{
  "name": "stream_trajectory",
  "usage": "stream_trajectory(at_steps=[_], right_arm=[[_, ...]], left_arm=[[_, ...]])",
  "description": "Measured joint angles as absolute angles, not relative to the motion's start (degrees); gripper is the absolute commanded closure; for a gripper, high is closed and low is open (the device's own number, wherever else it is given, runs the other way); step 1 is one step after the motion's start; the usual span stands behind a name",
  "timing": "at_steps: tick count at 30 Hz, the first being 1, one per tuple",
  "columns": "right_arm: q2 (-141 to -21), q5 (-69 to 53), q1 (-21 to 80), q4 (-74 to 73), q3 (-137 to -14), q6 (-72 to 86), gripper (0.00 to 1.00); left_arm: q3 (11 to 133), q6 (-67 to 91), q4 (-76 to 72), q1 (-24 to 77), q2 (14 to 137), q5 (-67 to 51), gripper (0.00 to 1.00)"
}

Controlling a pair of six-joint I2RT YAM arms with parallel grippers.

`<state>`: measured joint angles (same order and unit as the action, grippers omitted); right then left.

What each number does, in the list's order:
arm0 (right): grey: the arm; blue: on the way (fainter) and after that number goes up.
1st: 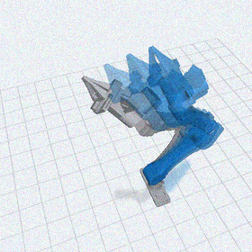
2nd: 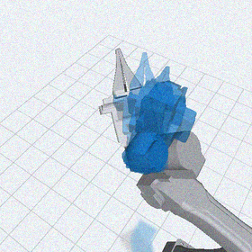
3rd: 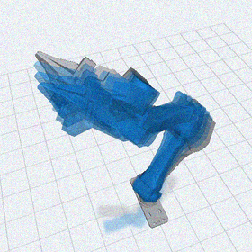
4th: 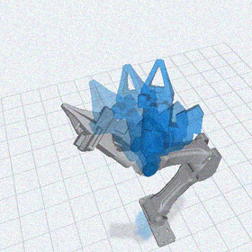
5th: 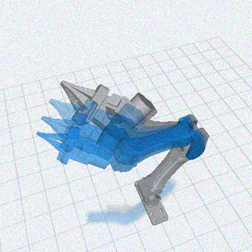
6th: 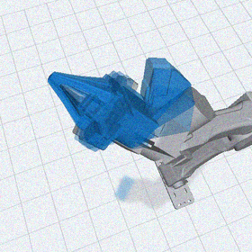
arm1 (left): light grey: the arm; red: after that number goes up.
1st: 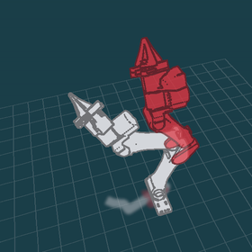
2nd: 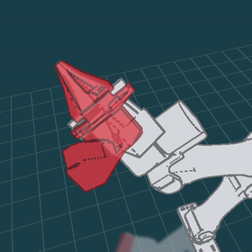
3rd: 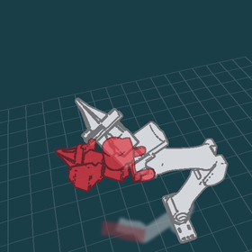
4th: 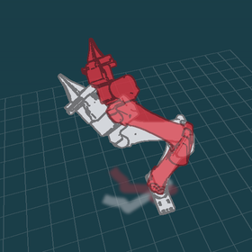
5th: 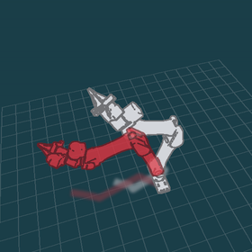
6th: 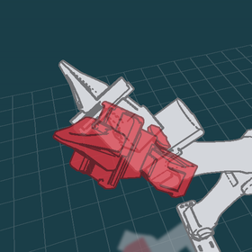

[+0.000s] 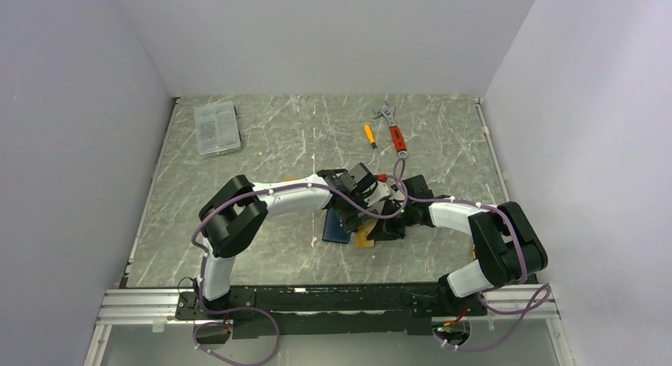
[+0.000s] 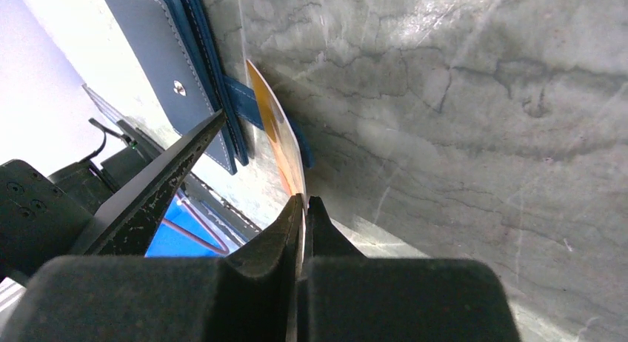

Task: Put the credit cards into the card holder
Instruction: Open the card holder at the center of the board.

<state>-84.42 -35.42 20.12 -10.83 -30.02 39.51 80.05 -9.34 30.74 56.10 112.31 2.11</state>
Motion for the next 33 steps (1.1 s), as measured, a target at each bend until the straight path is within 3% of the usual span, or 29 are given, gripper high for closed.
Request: stream_trajectory(at_steps=[13,33], right_arm=[[-84.29,-36.36,18.41,-10.66,-28.84,38.87,1.0],[-83.55,-36.05,18.17,-9.96,-28.32,37.12,1.0]], left_arm=[[81.08,-15.44,30.68,57.17,112.64,6.68,0.15],[72.55,-22.09,35.31,51.77,98.39,8.64,0.16]])
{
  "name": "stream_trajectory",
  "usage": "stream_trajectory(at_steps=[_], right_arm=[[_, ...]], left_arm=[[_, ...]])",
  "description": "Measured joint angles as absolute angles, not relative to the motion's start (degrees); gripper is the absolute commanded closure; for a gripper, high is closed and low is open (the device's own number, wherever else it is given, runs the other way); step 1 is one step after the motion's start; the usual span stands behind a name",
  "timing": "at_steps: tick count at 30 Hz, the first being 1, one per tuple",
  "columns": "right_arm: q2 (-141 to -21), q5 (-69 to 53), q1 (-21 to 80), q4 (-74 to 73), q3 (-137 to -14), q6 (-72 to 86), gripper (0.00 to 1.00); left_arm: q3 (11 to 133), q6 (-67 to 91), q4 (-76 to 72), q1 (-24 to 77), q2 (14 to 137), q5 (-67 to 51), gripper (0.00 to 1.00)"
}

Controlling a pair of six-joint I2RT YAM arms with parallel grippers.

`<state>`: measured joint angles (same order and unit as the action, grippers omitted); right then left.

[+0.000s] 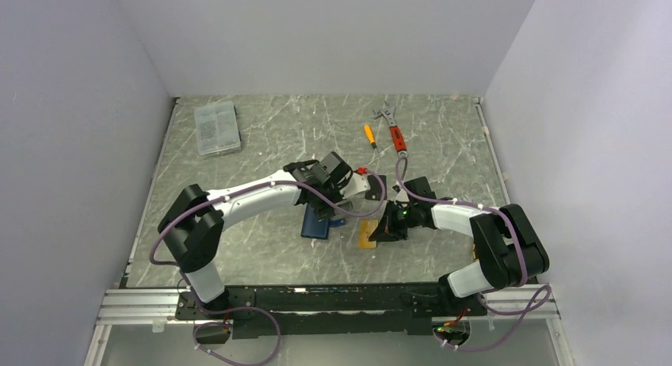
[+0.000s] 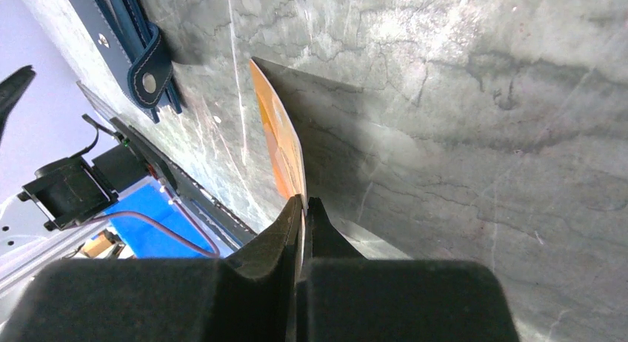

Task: Put the credit cards into the card holder
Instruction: Open the card holder at the center of the board.

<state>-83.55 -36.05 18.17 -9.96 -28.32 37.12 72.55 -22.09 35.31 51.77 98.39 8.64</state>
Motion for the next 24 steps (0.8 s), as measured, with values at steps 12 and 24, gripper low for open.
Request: stream_trajectory(at_steps=[12,24], right_arm=[[-78.0,-33.28,18.2,-14.76,-29.98,36.29,1.0],[-80.09,-25.36,28.91,-24.69,-49.56,35.38,1.0]], left_arm=[[69.54,-20.16,35.86,47.97,95.46,3.18,0.16],[53.15,-24.4,27.83,38.54,80.49,-3.42,0.18]])
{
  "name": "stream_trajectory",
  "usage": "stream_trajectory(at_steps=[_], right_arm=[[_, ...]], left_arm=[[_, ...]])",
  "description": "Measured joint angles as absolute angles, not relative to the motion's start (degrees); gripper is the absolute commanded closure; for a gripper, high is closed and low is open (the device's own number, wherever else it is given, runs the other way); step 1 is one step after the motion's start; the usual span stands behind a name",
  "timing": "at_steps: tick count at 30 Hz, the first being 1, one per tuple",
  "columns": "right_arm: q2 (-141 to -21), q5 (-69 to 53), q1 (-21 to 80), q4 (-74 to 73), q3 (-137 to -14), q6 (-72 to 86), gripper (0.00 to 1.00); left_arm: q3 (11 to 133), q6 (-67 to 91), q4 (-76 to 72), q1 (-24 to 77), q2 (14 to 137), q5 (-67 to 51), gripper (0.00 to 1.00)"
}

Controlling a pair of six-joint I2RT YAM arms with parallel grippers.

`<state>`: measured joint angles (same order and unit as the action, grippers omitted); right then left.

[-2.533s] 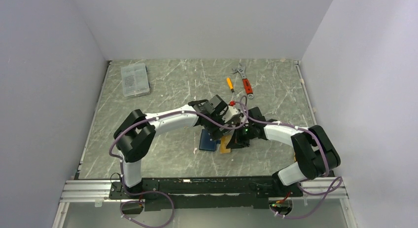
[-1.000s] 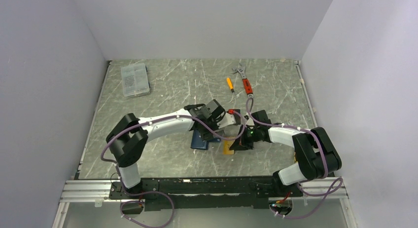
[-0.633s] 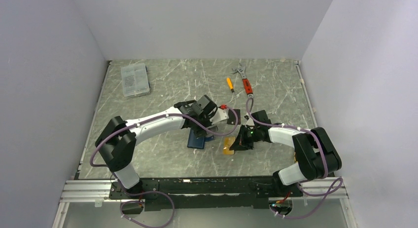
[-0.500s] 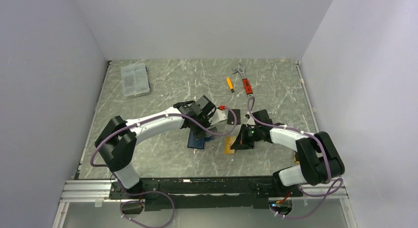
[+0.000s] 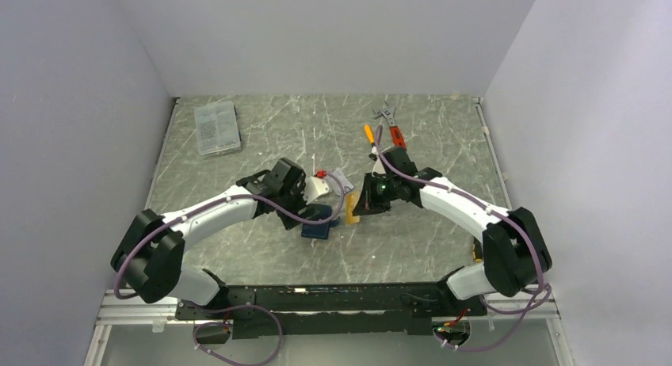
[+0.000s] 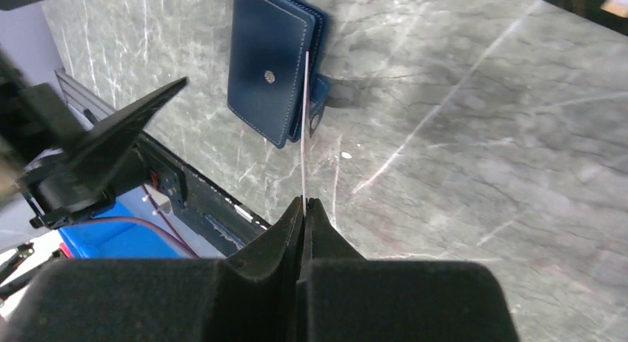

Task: Put the credit cards into the card holder
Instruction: Open the card holder at the center of the board.

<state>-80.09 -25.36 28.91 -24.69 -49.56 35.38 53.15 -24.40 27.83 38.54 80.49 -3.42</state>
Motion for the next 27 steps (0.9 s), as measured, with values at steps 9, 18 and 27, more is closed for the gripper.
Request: stream_trajectory(at_steps=[9,18,27], right_arm=[[-90.56,-26.15,33.1,-25.87,-56.73,35.55,1.0],[-95.83,-25.93,33.74,-27.05,-59.09,35.46,1.0],[-95.46,-21.08,33.71,-28.51,-55.83,34.48,1.0]], left_arm=[[46.52,-30.09,20.03,38.94,84.27,-0.71,0.2],[45.23,-33.71,13.85,44.53,86.74,1.5,0.2],[48.71,-36.45,13.04,47.59,91.22,1.54,0.19]])
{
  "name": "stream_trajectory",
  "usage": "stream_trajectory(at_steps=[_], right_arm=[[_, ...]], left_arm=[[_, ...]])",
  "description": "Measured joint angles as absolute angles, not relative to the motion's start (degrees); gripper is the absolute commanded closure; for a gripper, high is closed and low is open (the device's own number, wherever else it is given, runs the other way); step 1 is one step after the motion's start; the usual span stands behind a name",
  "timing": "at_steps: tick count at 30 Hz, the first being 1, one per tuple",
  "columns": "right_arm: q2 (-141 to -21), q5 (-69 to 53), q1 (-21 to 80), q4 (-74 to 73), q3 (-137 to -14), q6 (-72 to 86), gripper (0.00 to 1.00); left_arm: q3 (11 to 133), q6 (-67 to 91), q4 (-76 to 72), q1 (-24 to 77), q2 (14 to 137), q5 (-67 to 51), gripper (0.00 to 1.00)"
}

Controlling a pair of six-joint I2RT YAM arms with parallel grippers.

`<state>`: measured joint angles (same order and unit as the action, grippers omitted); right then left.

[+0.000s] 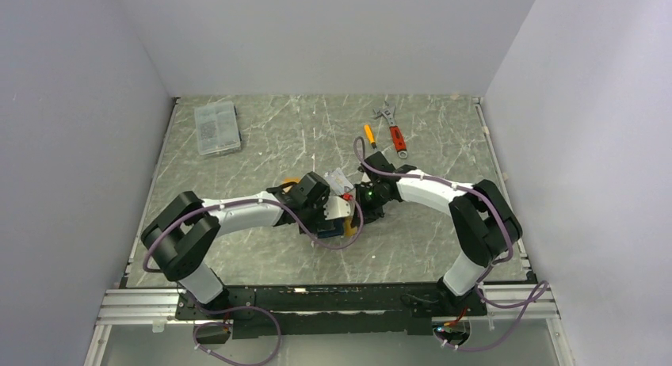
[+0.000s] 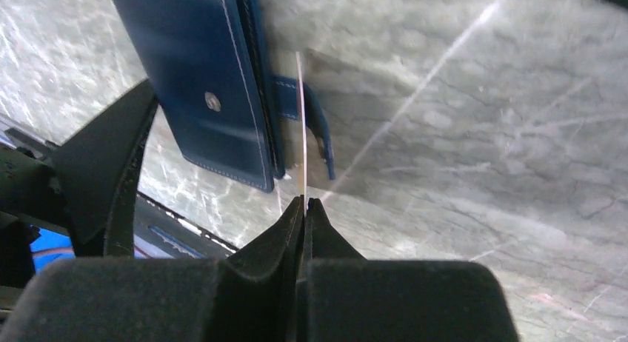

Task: Put the credit cards into the card holder
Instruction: Open the card holder at the center of the board.

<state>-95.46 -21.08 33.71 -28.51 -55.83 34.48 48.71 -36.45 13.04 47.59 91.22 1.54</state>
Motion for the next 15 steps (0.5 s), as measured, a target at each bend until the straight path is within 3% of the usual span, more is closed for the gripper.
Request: stream_trajectory(at_steps=[9,15], right_arm=[[-92.86,-20.97,30.92,-28.99,-53.36,33.52,1.0],[-92.77,-21.69,30.5,-29.98,-55.61,32.75,1.0]], left_arm=[[54.3,-39.0,16.1,49.01,95.44,0.21,0.18],[54.35,-39.35,19.14,44.18,92.09,-1.85,0.18]])
